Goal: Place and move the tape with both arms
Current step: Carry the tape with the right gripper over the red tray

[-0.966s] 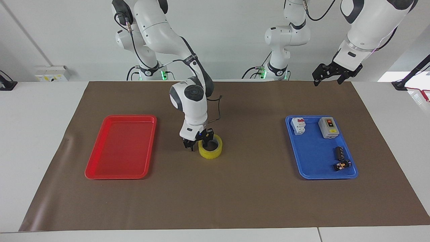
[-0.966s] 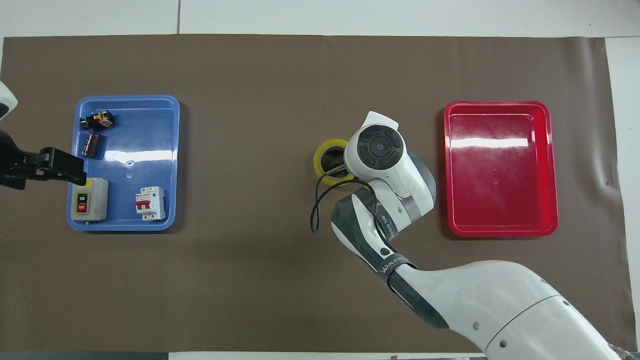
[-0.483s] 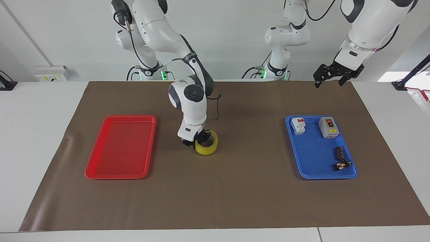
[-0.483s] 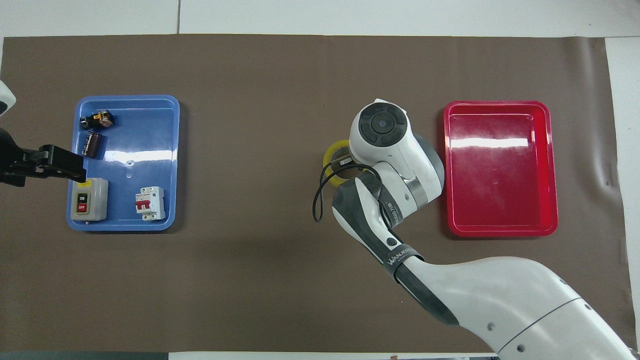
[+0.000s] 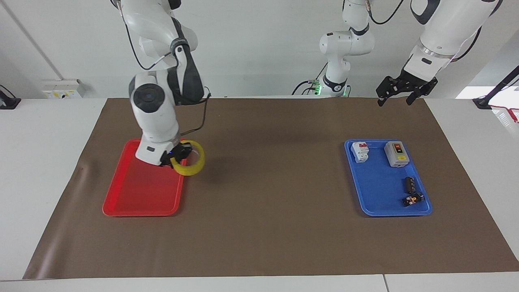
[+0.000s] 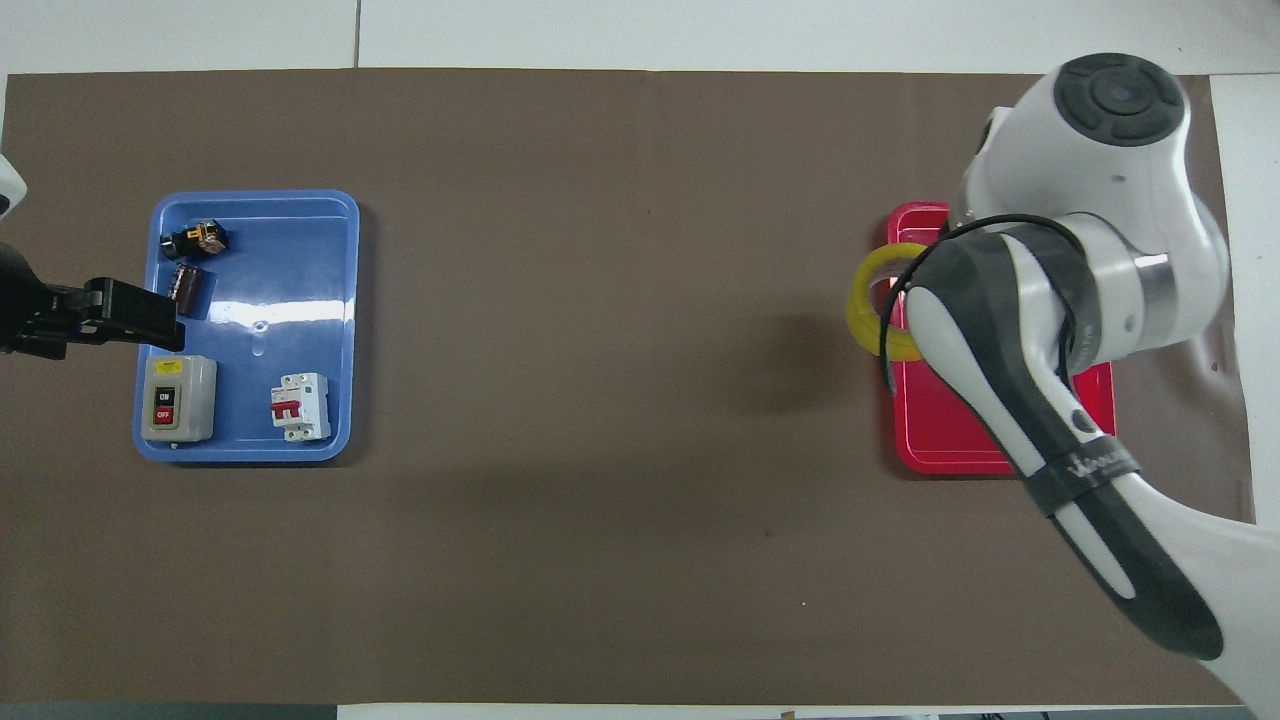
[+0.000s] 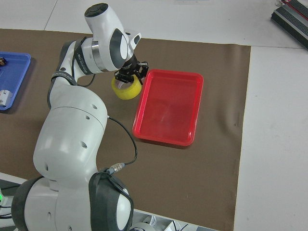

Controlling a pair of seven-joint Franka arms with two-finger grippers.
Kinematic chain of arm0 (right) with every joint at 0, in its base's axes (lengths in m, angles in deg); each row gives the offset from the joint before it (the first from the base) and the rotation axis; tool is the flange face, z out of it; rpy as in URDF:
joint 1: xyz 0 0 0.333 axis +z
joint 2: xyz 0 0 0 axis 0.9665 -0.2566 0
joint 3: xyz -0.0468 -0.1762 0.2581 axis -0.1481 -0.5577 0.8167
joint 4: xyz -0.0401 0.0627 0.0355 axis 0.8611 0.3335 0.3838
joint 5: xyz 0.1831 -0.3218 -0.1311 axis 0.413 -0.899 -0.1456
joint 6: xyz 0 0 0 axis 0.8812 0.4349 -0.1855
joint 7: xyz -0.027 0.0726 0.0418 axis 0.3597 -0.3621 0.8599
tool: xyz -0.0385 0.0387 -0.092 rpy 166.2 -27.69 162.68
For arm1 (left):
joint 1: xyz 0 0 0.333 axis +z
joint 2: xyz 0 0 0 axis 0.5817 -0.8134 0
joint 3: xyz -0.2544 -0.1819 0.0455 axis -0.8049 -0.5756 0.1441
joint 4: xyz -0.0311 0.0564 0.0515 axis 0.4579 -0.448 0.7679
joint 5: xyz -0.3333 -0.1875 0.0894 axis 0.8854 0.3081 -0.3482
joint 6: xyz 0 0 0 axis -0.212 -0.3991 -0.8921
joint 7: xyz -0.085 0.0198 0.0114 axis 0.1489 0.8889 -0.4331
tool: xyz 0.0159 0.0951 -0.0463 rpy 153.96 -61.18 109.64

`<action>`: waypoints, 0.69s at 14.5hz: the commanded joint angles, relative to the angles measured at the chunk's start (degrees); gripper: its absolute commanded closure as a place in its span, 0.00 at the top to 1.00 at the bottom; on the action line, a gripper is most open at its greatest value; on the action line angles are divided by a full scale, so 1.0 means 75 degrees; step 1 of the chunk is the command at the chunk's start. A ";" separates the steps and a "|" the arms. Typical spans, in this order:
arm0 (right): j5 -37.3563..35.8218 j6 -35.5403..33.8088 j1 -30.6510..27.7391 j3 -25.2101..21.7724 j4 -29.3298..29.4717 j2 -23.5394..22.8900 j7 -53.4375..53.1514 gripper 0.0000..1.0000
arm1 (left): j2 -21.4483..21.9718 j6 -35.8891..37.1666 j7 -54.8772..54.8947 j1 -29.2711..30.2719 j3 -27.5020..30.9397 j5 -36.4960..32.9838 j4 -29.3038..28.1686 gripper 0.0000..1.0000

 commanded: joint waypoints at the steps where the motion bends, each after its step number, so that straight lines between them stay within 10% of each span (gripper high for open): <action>1: -0.0031 0.1031 -0.0978 0.0130 -0.1252 0.0486 0.1458 0.00 | 0.0175 -0.0133 0.0103 0.0028 0.0075 0.0096 -0.0202 1.00; 5: -0.0031 0.3713 -0.1823 0.0130 -0.3255 0.0861 0.2233 0.00 | 0.0175 -0.0086 0.0126 0.0029 0.0075 0.0108 -0.0191 1.00; 10: 0.0051 0.4328 -0.1907 0.0141 -0.3376 0.0452 0.2014 0.00 | 0.0175 0.0019 0.0126 0.0029 0.0098 0.0073 -0.0167 1.00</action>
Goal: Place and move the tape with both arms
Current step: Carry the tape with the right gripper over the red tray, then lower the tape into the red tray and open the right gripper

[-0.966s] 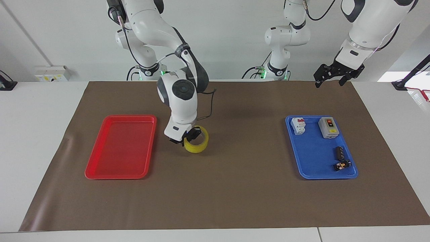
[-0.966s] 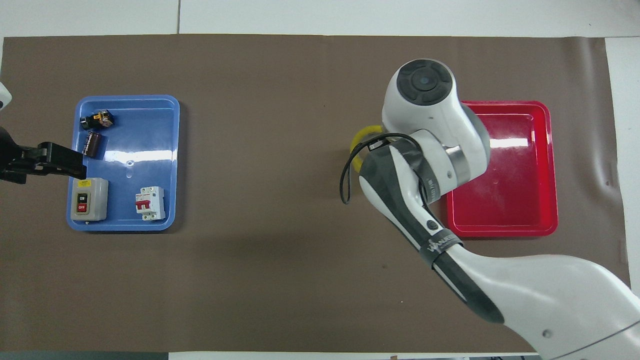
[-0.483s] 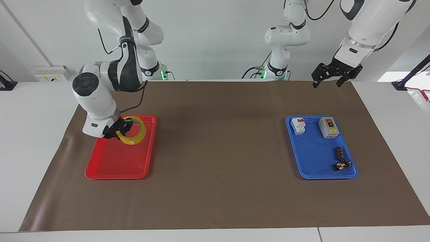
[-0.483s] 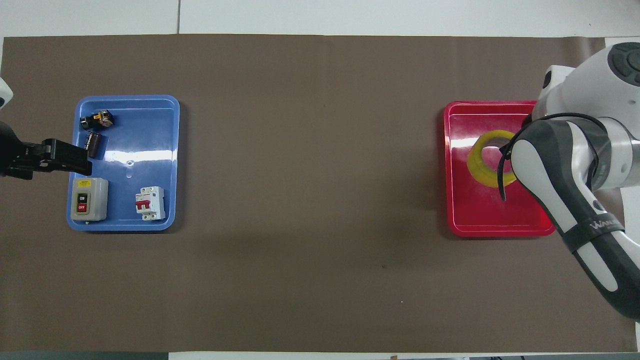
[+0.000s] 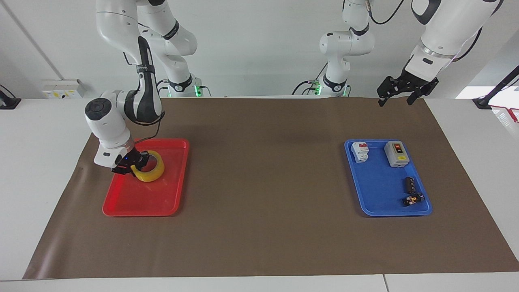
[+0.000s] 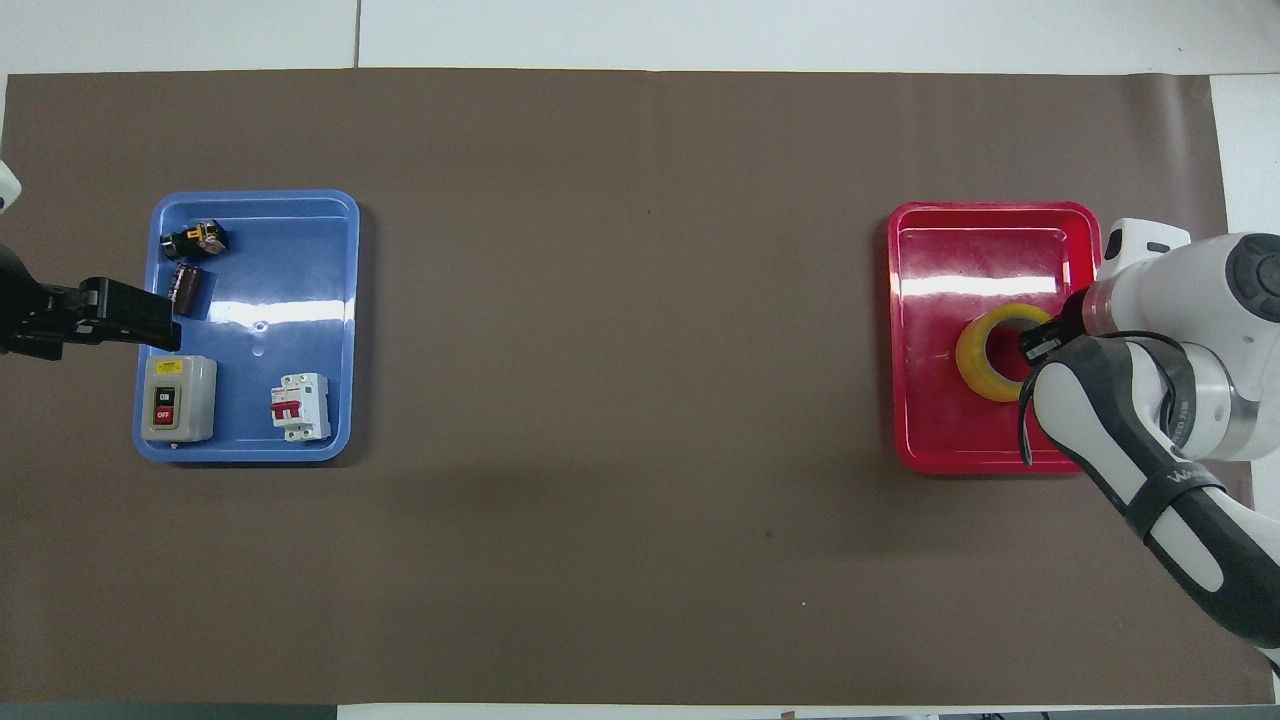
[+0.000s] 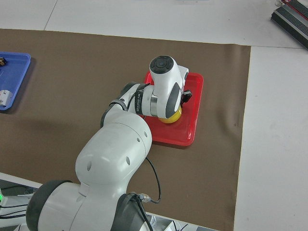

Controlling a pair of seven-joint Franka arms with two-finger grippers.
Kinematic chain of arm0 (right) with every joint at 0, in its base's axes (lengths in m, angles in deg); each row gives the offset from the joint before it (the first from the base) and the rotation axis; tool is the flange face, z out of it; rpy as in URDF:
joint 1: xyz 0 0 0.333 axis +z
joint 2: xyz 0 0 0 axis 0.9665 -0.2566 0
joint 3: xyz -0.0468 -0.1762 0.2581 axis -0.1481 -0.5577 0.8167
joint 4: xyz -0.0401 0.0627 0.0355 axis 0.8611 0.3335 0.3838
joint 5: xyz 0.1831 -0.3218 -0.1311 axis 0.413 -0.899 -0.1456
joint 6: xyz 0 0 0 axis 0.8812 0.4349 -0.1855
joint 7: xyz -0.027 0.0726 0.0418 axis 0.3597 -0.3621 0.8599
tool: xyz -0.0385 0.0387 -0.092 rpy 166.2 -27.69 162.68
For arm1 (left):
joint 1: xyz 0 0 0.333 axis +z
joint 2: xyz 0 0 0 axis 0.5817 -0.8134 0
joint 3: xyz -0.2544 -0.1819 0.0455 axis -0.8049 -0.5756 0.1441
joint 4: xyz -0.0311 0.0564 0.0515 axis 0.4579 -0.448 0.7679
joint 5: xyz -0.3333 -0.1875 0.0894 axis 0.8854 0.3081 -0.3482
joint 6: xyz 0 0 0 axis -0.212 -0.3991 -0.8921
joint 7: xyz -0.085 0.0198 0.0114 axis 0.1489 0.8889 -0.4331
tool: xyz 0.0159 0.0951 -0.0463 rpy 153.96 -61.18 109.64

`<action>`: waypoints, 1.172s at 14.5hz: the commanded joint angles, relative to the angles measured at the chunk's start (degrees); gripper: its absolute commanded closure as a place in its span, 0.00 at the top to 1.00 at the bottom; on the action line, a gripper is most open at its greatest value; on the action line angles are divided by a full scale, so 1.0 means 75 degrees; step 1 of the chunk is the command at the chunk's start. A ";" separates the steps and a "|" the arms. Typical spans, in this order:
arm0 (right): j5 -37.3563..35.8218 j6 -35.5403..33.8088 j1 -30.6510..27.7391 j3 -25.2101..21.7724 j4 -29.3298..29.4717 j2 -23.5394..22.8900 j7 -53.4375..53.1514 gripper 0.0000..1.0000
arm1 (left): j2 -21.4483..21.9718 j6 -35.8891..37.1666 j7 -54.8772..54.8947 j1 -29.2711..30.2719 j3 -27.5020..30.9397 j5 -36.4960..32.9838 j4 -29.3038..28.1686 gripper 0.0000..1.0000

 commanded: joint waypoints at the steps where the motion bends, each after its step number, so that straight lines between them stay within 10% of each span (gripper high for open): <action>1: 0.0046 0.0172 -0.0101 0.0123 -0.0103 0.0058 -0.0097 0.00 | 0.0175 0.0060 0.0126 0.0019 0.0052 0.0073 -0.0167 1.00; 9: 0.0057 0.0945 -0.0007 0.0134 -0.0045 -0.0470 -0.0625 0.00 | 0.0222 0.0025 0.0103 0.0054 0.0052 0.0061 -0.0132 1.00; 10: 0.0058 0.0935 -0.0007 0.0134 -0.0045 -0.0458 -0.0625 0.26 | 0.0257 0.0048 0.0091 0.0054 0.0040 0.0061 -0.0144 1.00; 11: 0.0058 0.0923 -0.0030 0.0134 -0.0045 -0.0458 -0.0671 0.99 | 0.0292 0.0095 0.0091 0.0054 0.0040 0.0061 -0.0155 1.00; 17: 0.0058 -0.1884 0.0309 0.0158 0.1662 0.0490 -0.2684 1.00 | 0.0292 0.0095 0.0091 0.0066 0.0040 0.0061 -0.0155 1.00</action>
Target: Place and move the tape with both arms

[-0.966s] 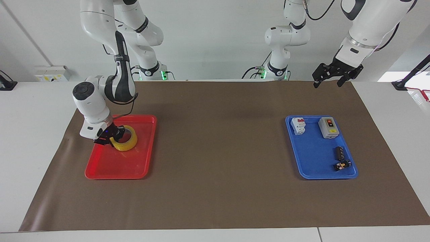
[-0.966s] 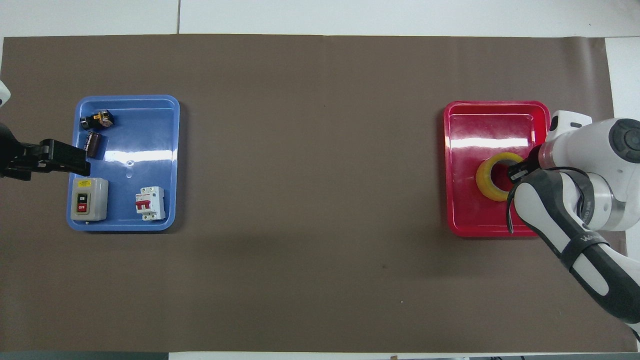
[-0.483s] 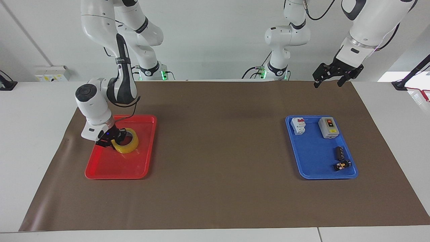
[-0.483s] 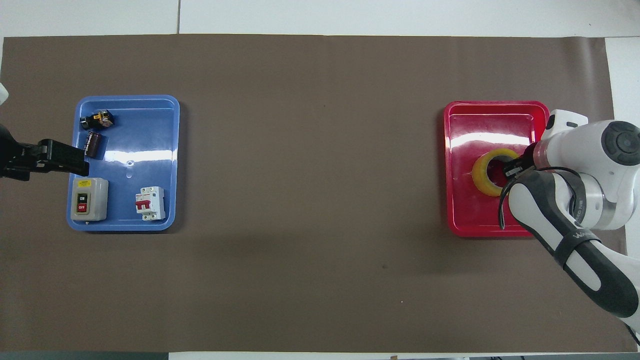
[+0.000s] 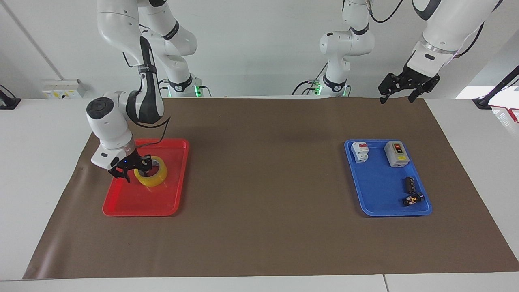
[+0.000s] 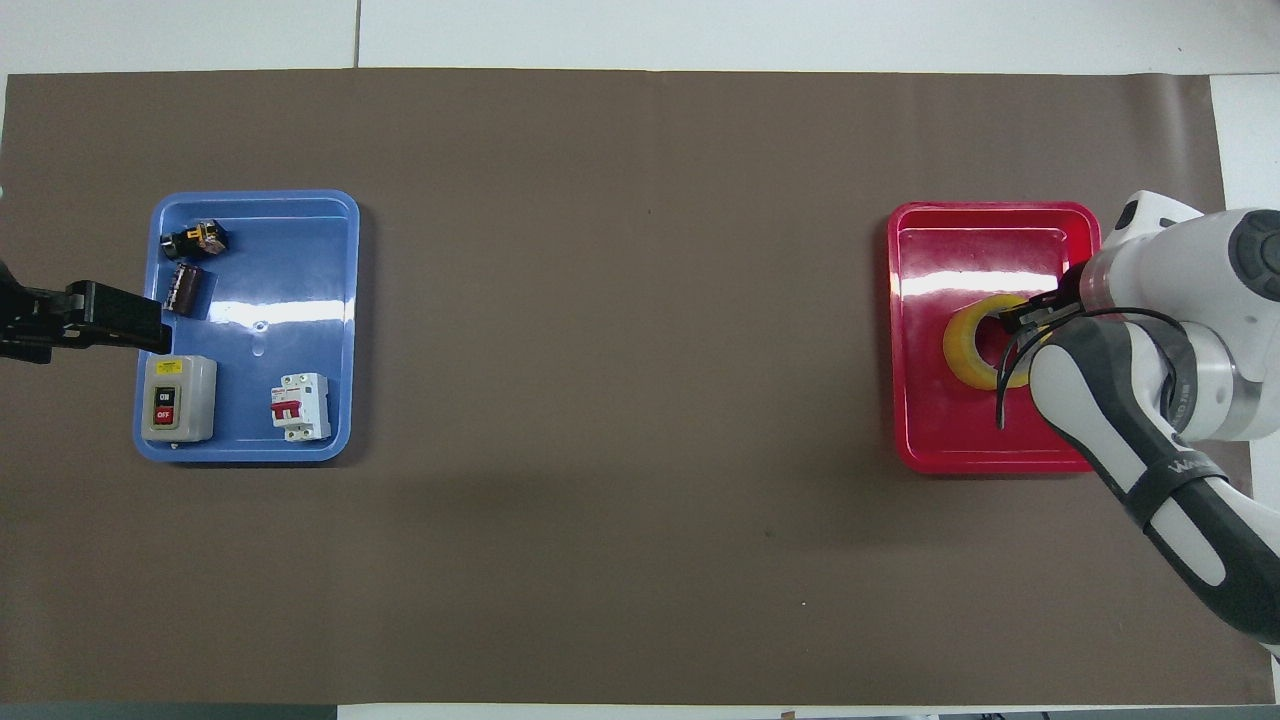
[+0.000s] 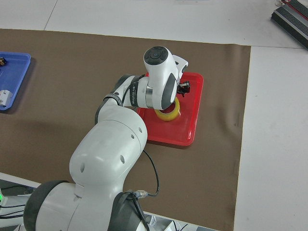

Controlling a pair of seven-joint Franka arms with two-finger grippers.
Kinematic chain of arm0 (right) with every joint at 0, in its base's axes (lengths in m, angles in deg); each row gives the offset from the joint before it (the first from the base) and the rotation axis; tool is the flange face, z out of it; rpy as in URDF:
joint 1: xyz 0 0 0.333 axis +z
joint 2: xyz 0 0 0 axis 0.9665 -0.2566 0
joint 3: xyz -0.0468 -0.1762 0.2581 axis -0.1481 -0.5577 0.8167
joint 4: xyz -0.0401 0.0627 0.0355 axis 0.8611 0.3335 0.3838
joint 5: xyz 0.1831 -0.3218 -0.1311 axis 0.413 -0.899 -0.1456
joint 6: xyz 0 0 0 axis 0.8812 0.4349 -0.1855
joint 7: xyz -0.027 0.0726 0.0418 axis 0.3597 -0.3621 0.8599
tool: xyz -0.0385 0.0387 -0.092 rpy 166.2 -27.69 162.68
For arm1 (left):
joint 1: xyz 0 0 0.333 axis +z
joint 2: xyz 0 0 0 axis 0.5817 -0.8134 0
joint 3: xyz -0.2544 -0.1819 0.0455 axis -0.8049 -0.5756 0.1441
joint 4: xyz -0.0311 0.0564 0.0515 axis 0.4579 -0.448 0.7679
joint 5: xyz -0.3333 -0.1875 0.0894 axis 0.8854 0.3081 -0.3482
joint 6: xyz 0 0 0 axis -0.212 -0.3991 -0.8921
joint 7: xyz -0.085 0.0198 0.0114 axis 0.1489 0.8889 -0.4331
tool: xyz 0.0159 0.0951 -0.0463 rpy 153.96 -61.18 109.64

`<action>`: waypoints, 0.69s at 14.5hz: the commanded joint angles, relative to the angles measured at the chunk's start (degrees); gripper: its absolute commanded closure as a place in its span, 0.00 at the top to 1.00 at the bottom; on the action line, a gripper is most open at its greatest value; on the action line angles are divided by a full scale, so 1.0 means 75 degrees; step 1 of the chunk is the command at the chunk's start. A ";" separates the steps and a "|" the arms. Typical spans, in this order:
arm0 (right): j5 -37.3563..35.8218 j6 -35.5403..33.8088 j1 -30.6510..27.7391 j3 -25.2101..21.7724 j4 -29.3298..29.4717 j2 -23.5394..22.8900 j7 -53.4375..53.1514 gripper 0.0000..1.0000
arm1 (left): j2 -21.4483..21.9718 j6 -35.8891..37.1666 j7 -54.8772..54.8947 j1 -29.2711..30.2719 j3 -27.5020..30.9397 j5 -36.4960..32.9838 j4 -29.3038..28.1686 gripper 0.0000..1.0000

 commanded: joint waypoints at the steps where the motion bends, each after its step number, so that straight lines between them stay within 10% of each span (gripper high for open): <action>1: 0.0040 -0.1680 0.0154 0.0046 0.1201 0.0432 -0.1106 1.00 | 0.0182 0.0063 0.0091 0.0059 0.0015 0.0061 -0.0154 1.00; 10: -0.0006 -0.5901 0.0377 -0.0001 0.4096 0.1487 -0.3044 1.00 | 0.0182 0.0063 0.0091 0.0059 0.0015 0.0061 -0.0154 1.00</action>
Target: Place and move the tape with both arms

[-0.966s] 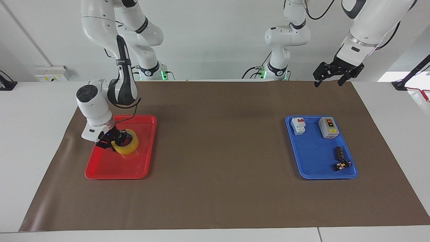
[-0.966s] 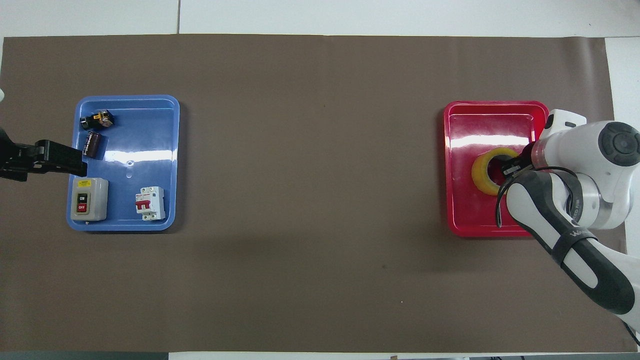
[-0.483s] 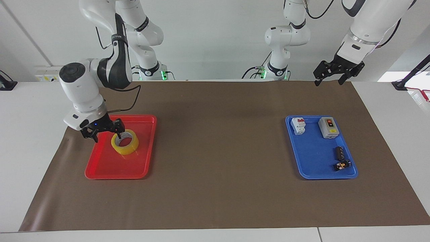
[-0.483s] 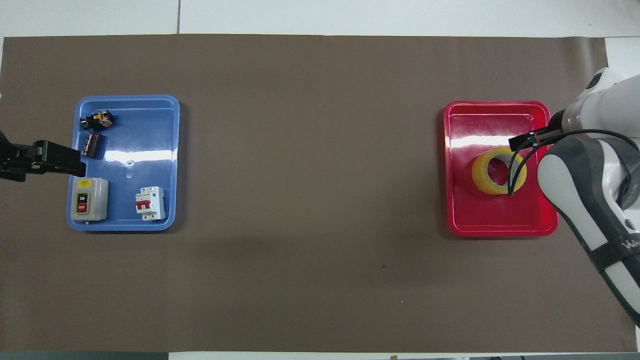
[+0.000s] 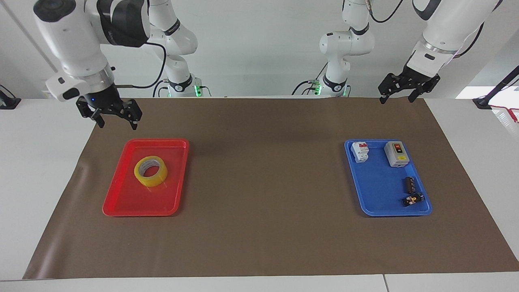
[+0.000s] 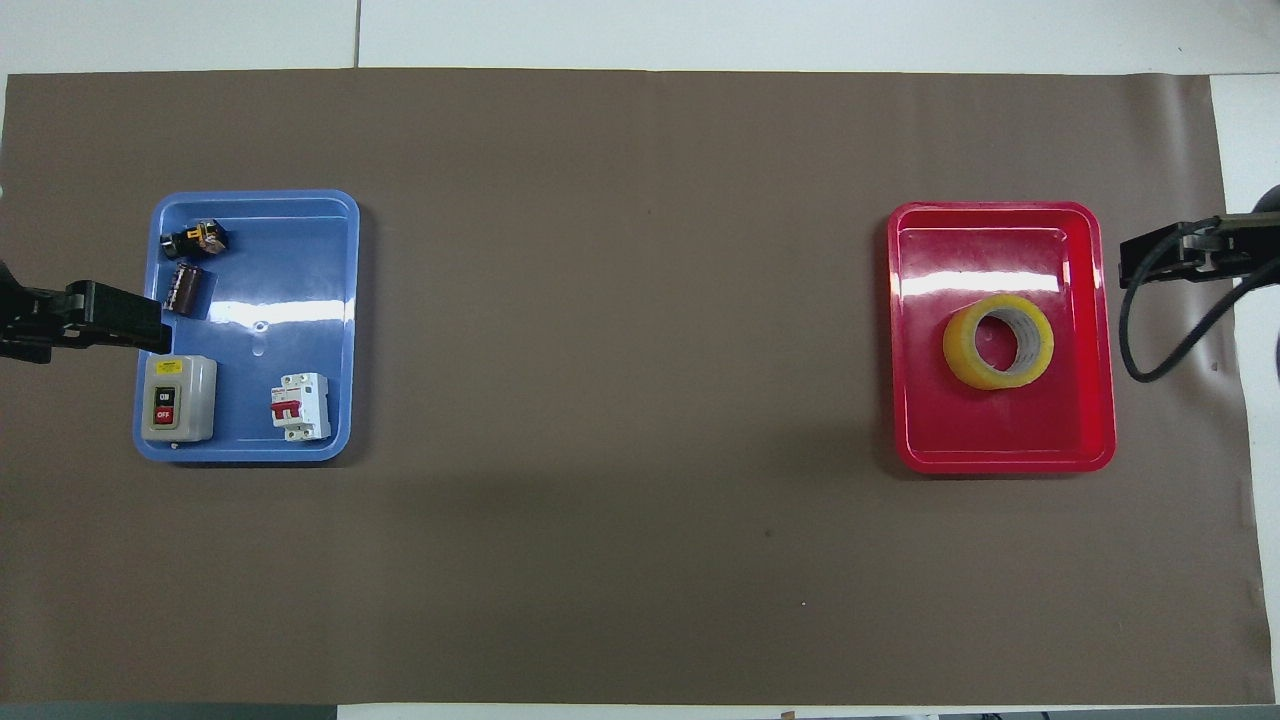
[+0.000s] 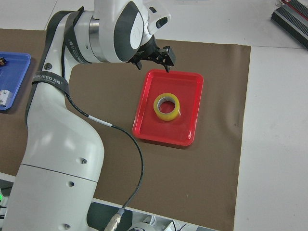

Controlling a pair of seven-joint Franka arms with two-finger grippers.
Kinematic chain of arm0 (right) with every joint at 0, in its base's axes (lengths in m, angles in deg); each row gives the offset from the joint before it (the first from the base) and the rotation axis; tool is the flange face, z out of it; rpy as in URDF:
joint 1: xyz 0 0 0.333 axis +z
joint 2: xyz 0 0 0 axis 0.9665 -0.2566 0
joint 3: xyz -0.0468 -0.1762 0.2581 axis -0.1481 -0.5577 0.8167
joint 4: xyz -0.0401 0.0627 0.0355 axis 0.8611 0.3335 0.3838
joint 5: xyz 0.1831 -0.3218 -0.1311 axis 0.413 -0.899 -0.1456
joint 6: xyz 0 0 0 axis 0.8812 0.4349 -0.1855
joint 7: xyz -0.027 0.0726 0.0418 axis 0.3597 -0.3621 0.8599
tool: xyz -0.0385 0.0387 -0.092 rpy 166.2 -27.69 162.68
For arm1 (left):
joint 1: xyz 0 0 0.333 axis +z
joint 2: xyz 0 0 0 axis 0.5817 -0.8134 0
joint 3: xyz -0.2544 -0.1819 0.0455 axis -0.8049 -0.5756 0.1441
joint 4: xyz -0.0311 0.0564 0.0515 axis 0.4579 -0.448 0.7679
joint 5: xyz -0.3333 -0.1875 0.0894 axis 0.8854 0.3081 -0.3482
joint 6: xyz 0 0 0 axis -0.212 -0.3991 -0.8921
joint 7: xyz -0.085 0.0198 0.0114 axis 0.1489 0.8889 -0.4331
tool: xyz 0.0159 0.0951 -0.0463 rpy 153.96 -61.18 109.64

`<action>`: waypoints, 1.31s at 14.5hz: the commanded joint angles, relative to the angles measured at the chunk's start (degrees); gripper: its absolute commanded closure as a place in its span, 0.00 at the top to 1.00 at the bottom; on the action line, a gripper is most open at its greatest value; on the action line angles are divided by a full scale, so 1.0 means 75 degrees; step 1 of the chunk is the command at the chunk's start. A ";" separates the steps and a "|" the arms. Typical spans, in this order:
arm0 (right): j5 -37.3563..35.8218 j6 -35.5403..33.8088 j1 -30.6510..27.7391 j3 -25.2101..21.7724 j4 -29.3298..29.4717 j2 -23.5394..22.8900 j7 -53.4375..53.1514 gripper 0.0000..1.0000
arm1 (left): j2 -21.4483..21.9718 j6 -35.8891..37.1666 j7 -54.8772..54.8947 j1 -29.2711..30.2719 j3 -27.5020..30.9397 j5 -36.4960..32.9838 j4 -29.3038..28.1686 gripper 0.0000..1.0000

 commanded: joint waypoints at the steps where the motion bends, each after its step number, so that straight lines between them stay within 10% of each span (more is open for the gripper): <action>1: -0.0085 -0.0900 -0.0134 -0.0013 0.0967 -0.0052 -0.0113 1.00 | 0.0182 0.0063 0.0091 0.0059 0.0015 0.0061 -0.0154 1.00; 19: 0.0535 -0.1255 0.0123 0.0057 0.0443 0.0181 -0.0242 1.00 | 0.0182 0.0063 0.0079 0.0059 0.0015 0.0061 -0.0154 1.00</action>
